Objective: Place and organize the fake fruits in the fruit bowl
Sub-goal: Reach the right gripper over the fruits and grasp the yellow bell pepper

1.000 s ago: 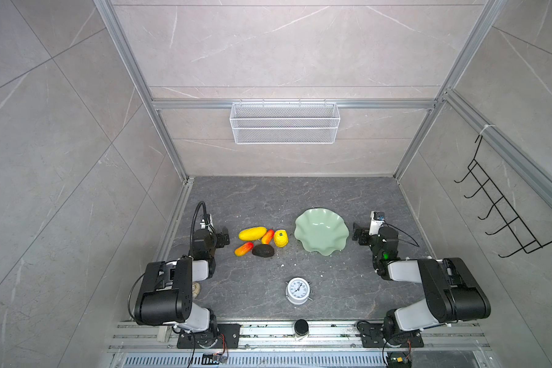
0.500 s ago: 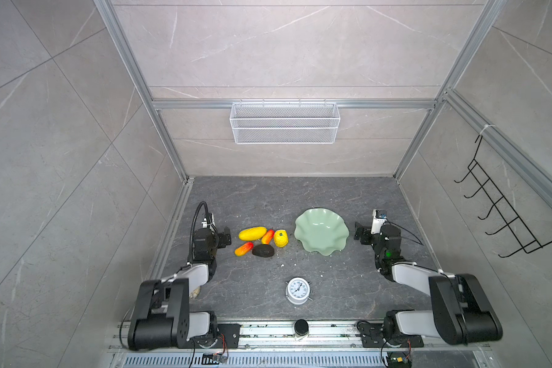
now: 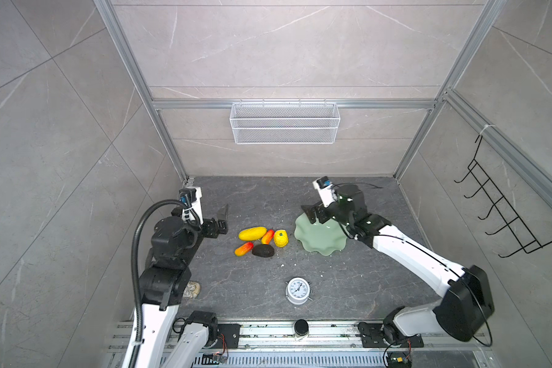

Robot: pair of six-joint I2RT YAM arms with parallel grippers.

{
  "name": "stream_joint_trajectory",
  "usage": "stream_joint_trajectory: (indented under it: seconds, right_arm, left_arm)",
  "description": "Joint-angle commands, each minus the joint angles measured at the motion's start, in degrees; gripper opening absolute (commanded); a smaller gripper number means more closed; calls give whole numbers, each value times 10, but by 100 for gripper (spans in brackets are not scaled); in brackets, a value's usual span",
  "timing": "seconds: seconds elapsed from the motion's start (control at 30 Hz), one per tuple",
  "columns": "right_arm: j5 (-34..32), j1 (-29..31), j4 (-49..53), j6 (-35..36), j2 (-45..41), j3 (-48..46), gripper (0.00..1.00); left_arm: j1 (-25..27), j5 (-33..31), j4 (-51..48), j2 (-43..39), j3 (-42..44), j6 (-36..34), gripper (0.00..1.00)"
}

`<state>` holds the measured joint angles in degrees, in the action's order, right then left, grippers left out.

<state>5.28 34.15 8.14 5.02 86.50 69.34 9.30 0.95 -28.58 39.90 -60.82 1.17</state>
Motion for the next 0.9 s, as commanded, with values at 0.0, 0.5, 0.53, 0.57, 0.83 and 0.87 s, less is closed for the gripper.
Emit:
stream_joint_trajectory:
  seconds: [0.0,0.5,0.53,0.57,0.83,0.87]
  right_arm:
    - [32,36,147,34,66,72,100]
    - [-27,113,258,33,246,231,97]
    - [-25,113,251,35,254,234,97]
    - [-27,113,251,37,264,239,96]
    - [-19,112,249,41,319,270,90]
    - [-21,113,248,41,324,273,89]
  left_arm:
    - [1,35,-143,23,25,-42,100]
    - [-3,86,-110,37,91,-78,100]
    - [-3,85,-108,31,93,-78,100]
    - [-3,84,-107,25,96,-76,100]
    - [-4,84,-108,16,100,-73,100]
    - [-4,84,-108,16,100,-72,100]
